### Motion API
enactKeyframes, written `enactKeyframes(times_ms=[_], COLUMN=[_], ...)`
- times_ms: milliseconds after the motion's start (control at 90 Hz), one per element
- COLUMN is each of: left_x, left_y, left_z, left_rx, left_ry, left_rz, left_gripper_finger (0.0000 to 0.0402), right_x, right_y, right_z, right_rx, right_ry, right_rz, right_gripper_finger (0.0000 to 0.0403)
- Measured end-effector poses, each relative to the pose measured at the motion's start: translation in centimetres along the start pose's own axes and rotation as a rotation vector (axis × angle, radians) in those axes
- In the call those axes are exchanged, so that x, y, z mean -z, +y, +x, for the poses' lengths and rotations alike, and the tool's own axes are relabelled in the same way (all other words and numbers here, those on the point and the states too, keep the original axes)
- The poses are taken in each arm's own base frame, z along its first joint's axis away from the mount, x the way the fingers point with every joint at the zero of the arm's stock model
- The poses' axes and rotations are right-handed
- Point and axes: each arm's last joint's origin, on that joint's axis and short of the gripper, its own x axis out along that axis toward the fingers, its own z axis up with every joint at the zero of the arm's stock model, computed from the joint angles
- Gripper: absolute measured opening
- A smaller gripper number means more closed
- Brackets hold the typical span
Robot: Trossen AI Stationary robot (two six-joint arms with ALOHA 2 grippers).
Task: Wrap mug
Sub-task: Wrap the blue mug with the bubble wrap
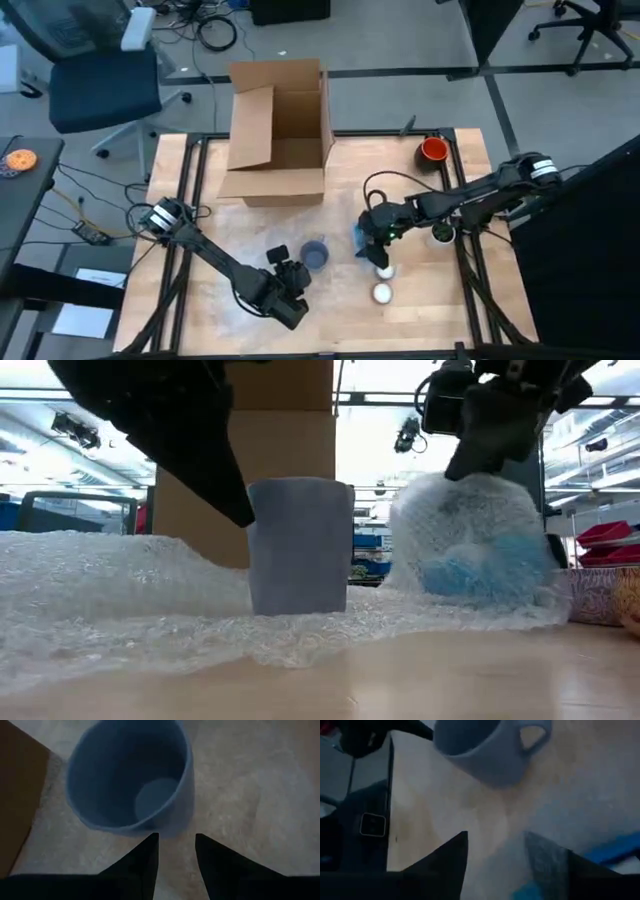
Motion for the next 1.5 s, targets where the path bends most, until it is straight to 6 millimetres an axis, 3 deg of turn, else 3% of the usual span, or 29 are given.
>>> enactKeyframes(times_ms=[267,600,811,1078,1211,1500], left_x=[0.3,0.9,0.5,-2.3,-4.3,-10.0], left_y=[0.3,1.0,0.9,0.7,0.7,3.0], left_z=[0.0,-0.1,-1.0,-6.5,-8.5,-10.7], left_rx=[-0.026,-0.101,-0.1,-0.246,-0.239,-0.25], left_ry=[0.027,0.062,0.068,-0.126,-0.183,-0.236], left_rz=[0.098,0.087,0.146,0.287,0.359,0.471], left_gripper_finger=[0.0115,0.0115,0.0115,0.0115,0.0116,0.0116], right_x=[0.5,-2.5,-2.9,-2.8,-2.0,-0.6], right_y=[0.6,6.8,7.7,7.9,8.7,9.9], right_z=[0.9,-0.5,-0.7,-0.7,-0.7,-0.7], right_rx=[-0.018,-0.137,-0.171,-0.176,-0.198,-0.184], right_ry=[0.011,-0.183,-0.237,-0.233,-0.211,-0.184], right_rz=[-0.049,-0.259,-0.292,-0.305,-0.325,-0.361], right_gripper_finger=[0.0011,0.0001,0.0,0.0,0.0,0.0])
